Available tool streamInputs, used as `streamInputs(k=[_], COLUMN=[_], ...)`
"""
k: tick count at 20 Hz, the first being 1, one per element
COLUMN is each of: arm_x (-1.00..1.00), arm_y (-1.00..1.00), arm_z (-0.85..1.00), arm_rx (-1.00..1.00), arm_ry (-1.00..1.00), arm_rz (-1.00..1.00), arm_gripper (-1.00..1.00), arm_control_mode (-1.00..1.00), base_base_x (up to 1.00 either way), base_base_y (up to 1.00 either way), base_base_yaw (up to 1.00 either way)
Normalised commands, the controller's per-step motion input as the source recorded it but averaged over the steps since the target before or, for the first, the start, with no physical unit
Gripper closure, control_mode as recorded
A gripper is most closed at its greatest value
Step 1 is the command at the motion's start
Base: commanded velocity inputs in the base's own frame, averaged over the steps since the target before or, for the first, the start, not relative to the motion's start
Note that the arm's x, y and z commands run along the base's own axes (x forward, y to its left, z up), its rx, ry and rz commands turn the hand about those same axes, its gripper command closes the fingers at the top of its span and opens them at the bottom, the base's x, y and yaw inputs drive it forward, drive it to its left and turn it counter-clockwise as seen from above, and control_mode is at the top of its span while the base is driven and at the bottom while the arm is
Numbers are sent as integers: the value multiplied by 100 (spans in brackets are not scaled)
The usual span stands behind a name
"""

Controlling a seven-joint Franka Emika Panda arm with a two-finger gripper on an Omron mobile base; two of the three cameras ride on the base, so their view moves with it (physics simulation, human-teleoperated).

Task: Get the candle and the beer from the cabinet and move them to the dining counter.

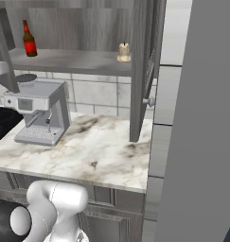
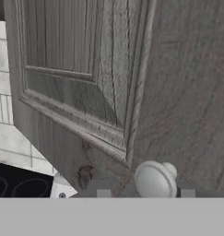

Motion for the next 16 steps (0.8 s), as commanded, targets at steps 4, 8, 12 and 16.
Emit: streamInputs(k=[4, 8, 12, 16], arm_x=[-58, -53, -47, -41], arm_y=[56, 49, 47, 43], arm_z=[0, 0, 0, 0], arm_rx=[-1, 0, 0, 0], arm_ry=[0, 0, 0, 0], arm_rz=[0, 0, 0, 0], arm_gripper=[100, 100, 100, 100], arm_control_mode=[-100, -100, -100, -100], base_base_x=[0, 0, 0, 0], base_base_y=[0, 0, 0, 0], base_base_yaw=[0, 0, 0, 0])
